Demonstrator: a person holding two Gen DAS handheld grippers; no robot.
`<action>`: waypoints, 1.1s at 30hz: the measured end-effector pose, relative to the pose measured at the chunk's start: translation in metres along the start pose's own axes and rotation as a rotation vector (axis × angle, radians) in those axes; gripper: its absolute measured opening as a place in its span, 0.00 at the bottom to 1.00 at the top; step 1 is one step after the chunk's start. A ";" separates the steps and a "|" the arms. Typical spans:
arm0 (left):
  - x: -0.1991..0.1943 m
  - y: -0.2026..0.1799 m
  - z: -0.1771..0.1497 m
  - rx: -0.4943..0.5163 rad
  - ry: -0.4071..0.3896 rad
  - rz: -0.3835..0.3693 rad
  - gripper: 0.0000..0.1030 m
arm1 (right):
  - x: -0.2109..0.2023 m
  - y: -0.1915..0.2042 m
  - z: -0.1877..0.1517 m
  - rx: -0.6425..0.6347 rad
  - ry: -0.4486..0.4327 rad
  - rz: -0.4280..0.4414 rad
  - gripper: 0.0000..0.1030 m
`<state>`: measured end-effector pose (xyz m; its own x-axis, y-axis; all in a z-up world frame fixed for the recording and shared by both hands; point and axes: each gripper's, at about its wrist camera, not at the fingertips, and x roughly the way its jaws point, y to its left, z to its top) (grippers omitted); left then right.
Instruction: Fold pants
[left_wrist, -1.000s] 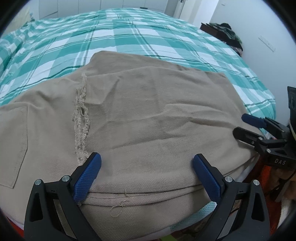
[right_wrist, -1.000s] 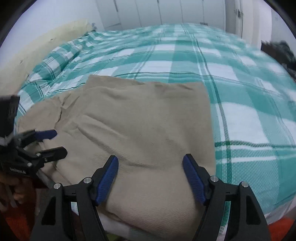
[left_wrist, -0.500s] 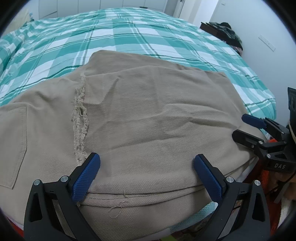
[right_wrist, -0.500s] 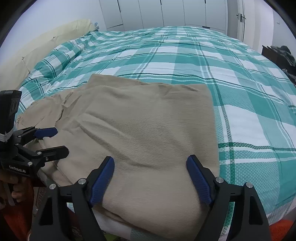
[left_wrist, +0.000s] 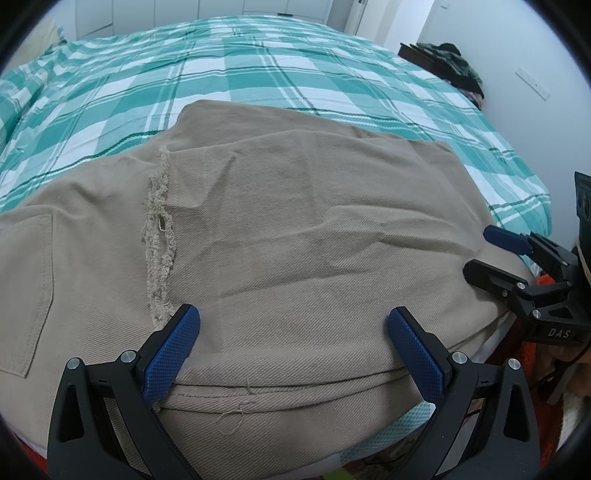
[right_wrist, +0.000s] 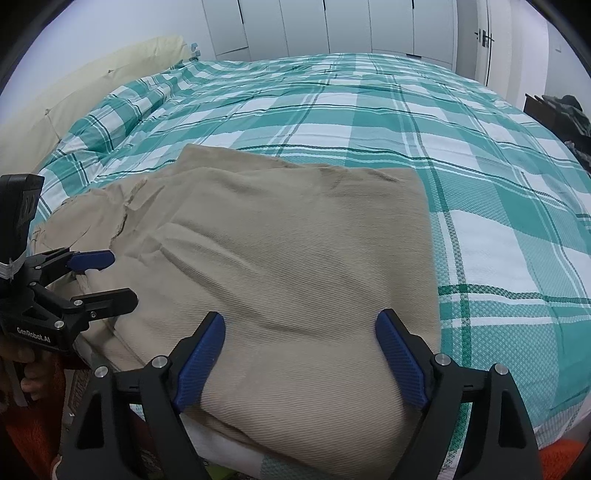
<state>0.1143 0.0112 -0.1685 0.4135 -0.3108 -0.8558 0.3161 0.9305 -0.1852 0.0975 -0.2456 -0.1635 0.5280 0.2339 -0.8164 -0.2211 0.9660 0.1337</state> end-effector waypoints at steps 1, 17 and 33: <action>0.000 0.000 0.000 0.000 0.000 0.000 0.99 | 0.000 0.000 0.000 0.000 0.000 0.000 0.82; 0.000 0.001 -0.001 0.016 -0.003 0.003 0.99 | 0.001 0.002 -0.001 -0.011 -0.004 -0.006 0.85; 0.000 0.000 -0.002 0.015 -0.004 0.004 0.99 | 0.001 0.004 -0.001 -0.011 -0.005 -0.009 0.86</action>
<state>0.1130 0.0111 -0.1694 0.4180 -0.3075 -0.8548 0.3270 0.9288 -0.1743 0.0962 -0.2415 -0.1649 0.5344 0.2260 -0.8145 -0.2252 0.9668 0.1205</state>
